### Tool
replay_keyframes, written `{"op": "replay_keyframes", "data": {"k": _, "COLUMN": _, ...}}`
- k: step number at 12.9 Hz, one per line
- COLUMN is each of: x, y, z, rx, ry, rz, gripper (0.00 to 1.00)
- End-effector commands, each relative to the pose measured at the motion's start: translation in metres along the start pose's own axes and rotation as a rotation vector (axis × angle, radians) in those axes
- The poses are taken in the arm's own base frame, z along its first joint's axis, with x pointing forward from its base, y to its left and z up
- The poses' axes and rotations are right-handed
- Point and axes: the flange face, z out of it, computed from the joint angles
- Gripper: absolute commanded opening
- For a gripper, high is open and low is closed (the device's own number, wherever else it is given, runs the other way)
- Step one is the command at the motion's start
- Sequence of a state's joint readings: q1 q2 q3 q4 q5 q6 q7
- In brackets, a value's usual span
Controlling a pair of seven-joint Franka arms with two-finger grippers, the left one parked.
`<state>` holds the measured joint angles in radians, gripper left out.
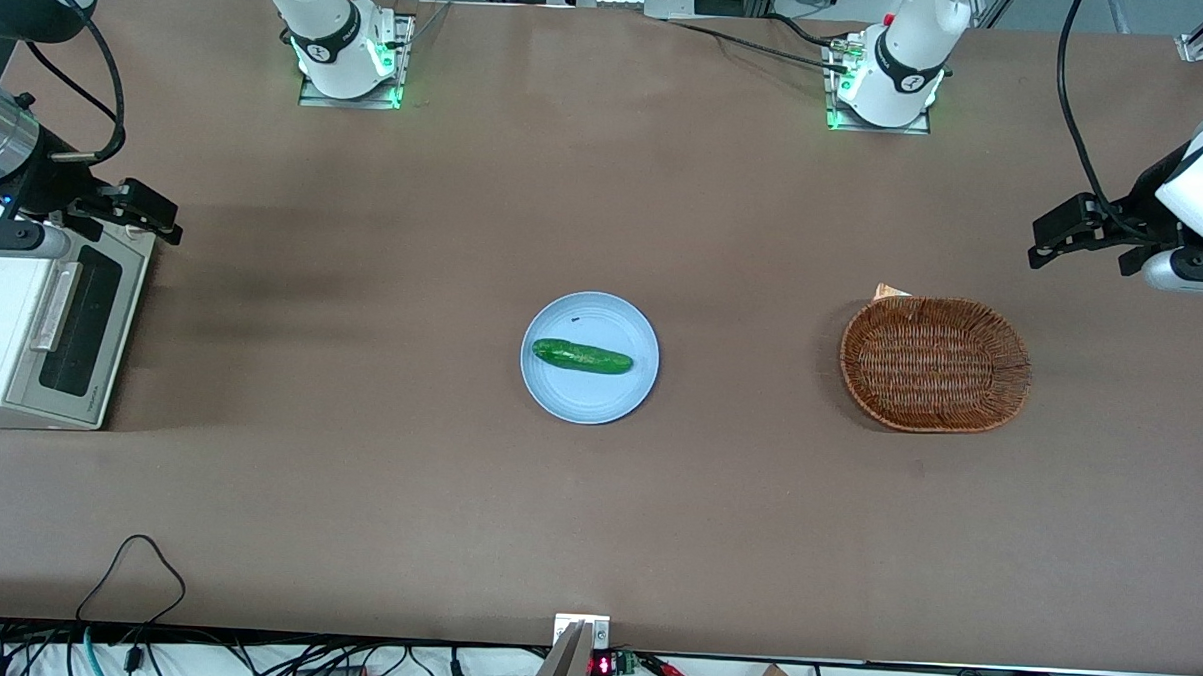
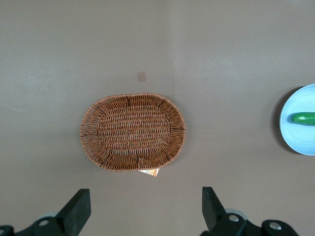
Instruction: Open oven door with right arm only
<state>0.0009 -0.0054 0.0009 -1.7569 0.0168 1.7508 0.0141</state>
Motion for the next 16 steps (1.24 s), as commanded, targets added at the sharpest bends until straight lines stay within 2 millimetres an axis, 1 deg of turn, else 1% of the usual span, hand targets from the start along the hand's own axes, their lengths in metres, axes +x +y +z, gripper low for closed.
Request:
{"op": "replay_keyframes", "data": {"k": 1, "x": 0.004, "y": 0.000, "z": -0.005, "rx": 0.003, "ry": -0.007, "rz": -0.007, "gripper": 1.00}}
{"op": "replay_keyframes", "data": {"k": 4, "x": 0.002, "y": 0.004, "z": -0.003, "rx": -0.007, "ry": -0.030, "rz": -0.012, "gripper": 1.00}}
{"op": "replay_keyframes", "data": {"k": 7, "x": 0.004, "y": -0.001, "z": 0.003, "rx": 0.001, "ry": -0.038, "rz": 0.009, "gripper": 1.00}}
{"op": "replay_keyframes", "data": {"k": 14, "x": 0.004, "y": 0.001, "z": 0.006, "rx": -0.005, "ry": -0.053, "rz": 0.015, "gripper": 0.99}}
{"op": "replay_keyframes", "data": {"k": 15, "x": 0.005, "y": 0.001, "z": 0.007, "rx": -0.005, "ry": -0.051, "rz": 0.010, "gripper": 0.91}}
{"op": "replay_keyframes", "data": {"k": 16, "x": 0.006, "y": 0.001, "z": 0.008, "rx": -0.005, "ry": -0.053, "rz": 0.015, "gripper": 0.69}}
